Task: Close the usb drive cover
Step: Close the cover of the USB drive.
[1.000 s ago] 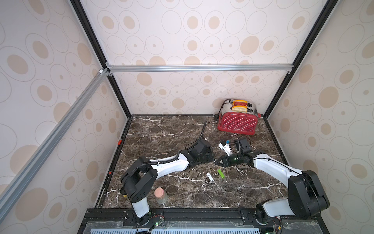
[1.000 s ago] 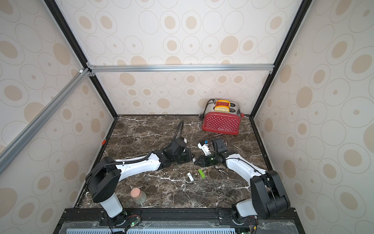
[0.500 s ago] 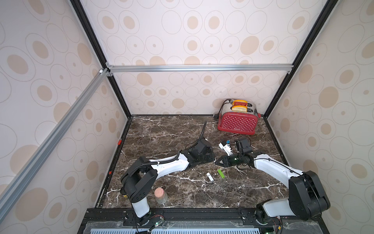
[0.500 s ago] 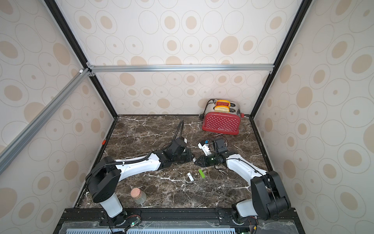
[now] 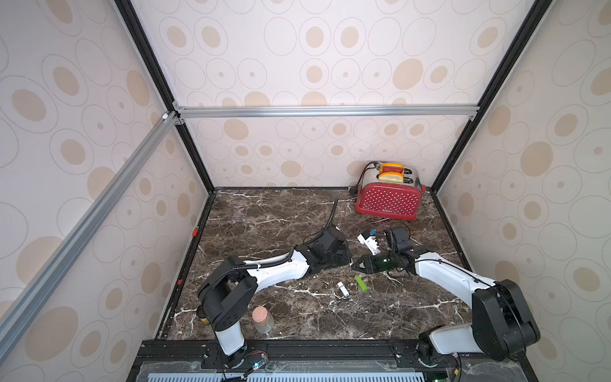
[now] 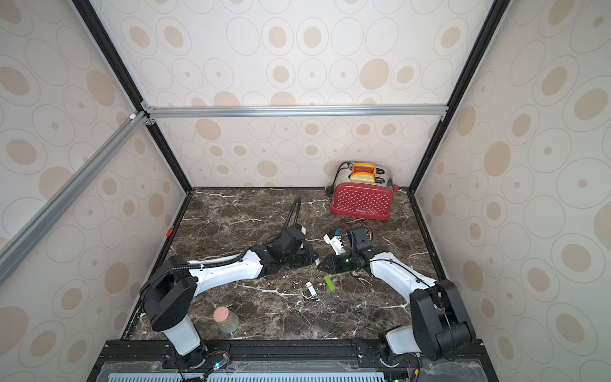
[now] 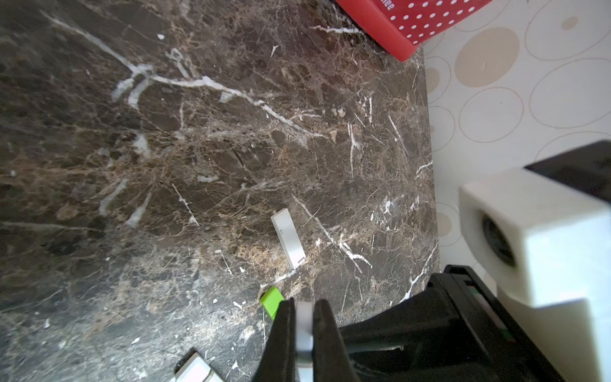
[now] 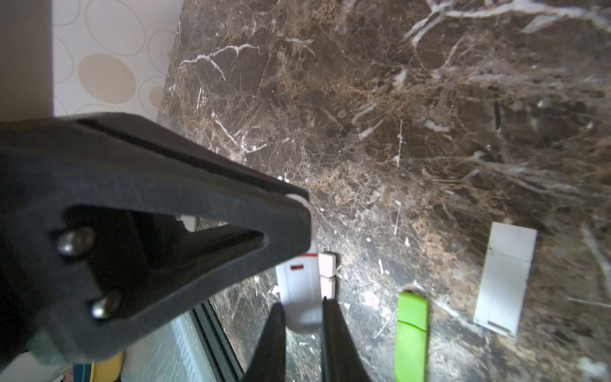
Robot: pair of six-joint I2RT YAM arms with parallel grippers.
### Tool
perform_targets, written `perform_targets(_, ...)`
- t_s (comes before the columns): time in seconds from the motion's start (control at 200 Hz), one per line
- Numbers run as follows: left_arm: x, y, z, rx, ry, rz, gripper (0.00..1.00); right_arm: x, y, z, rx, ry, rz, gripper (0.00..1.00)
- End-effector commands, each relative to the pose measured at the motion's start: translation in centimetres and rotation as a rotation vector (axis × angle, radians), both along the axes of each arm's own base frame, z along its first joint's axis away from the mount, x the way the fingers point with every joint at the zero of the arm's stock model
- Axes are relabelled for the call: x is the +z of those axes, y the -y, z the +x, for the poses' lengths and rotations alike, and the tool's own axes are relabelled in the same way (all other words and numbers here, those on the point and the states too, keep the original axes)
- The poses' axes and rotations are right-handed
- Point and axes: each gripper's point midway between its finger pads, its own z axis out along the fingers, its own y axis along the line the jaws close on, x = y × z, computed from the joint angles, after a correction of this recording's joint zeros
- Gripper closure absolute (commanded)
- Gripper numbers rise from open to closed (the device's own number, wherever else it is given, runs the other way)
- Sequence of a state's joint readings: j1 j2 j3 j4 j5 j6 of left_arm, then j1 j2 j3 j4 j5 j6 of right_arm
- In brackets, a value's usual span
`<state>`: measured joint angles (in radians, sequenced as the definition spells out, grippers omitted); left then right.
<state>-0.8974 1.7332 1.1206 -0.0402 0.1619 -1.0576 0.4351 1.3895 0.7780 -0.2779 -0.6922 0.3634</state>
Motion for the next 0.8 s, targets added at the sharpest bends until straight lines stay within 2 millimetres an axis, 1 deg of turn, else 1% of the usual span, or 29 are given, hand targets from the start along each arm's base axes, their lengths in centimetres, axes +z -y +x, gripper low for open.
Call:
perform_targets(0.0,-5.9,-0.8,-10.6,-0.258,-0.311,0.176,0.91,8.6,-0.5,7.1,-0.093,0.42,0.144,1.0)
perform_targets(0.095,-5.6,-0.8,-10.5,-0.255,-0.303,0.178,0.86,8.6,-0.5,7.1,-0.091,0.42,0.146,1.0)
perform_targets(0.115,-5.5,-0.7,-10.4,-0.255,-0.301,0.178,0.82,8.5,-0.5,7.1,-0.09,0.418,0.146,1.0)
perform_targets(0.145,-5.4,-0.7,-10.4,-0.255,-0.298,0.178,0.8,8.5,-0.5,7.1,-0.09,0.418,0.147,1.0)
perform_targets(0.175,-5.3,-0.7,-10.3,-0.253,-0.295,0.179,0.73,8.5,-0.5,7.0,-0.091,0.418,0.145,1.0)
perform_targets(0.195,-5.3,-0.7,-10.3,-0.253,-0.292,0.18,0.7,8.5,-0.5,7.0,-0.09,0.418,0.147,1.0)
perform_targets(0.371,-4.8,-0.8,-10.0,-0.25,-0.278,0.182,0.68,8.4,-0.4,7.0,-0.092,0.42,0.142,1.0)
perform_targets(0.411,-4.7,-0.8,-10.0,-0.249,-0.272,0.182,0.6,8.4,-0.4,7.0,-0.092,0.42,0.143,1.0)
perform_targets(0.511,-4.1,-0.7,-9.8,-0.25,-0.253,0.175,0.58,8.2,-0.4,7.1,-0.091,0.416,0.141,1.0)
perform_targets(0.551,-3.7,-0.9,-9.7,-0.249,-0.243,0.175,0.58,8.1,-0.4,7.1,-0.092,0.415,0.139,1.0)
perform_targets(0.626,-2.4,-1.4,-9.2,-0.233,-0.197,0.174,0.57,8.0,-0.4,7.0,-0.092,0.415,0.138,1.0)
perform_targets(0.651,-2.0,-1.6,-9.1,-0.229,-0.183,0.177,0.51,8.0,-0.3,7.1,-0.094,0.414,0.136,1.0)
perform_targets(0.681,-1.4,-2.0,-8.8,-0.222,-0.162,0.183,0.5,7.9,-0.2,7.2,-0.1,0.415,0.13,1.0)
perform_targets(0.796,0.9,-3.7,-8.0,-0.195,-0.089,0.218,0.49,7.1,0.4,7.6,-0.133,0.402,0.088,1.0)
